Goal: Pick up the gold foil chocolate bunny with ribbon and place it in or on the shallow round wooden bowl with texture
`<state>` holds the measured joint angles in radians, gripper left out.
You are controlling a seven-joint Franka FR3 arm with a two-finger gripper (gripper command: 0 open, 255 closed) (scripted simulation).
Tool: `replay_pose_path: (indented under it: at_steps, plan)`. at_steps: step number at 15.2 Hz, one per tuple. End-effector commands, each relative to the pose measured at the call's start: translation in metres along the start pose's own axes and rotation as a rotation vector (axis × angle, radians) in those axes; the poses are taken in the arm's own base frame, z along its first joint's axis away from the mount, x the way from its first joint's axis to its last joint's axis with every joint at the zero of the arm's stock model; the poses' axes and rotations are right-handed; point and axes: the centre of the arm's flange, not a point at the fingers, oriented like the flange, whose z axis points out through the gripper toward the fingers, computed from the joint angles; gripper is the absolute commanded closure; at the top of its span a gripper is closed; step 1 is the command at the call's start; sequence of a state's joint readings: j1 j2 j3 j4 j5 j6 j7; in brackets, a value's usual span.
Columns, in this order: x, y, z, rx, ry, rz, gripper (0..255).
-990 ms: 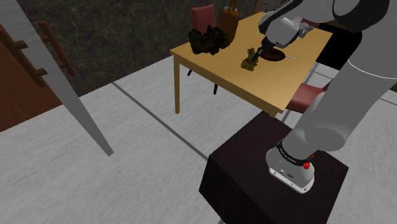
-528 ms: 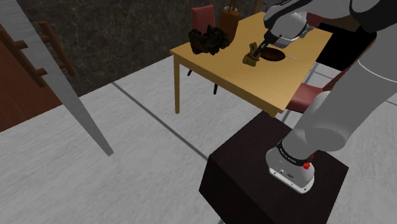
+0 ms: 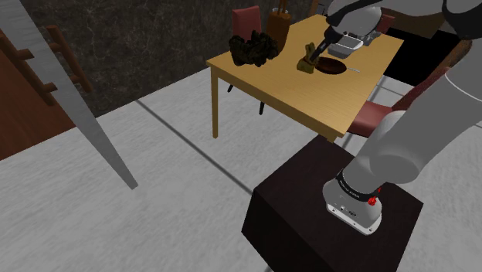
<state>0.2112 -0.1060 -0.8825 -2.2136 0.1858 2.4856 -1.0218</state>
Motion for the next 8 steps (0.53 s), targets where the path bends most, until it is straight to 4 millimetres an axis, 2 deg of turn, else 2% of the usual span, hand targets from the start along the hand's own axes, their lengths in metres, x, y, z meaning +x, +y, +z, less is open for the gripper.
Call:
replay_pose_path:
  at_steps: [1, 3, 8]
  plan:
    - [0.004, 0.002, -0.011, -0.001, 0.000, 0.000, 255]
    - [0.006, 0.002, -0.017, -0.001, 0.000, 0.000, 255]
    - [-0.006, 0.067, -0.017, -0.001, 0.000, 0.000, 255]
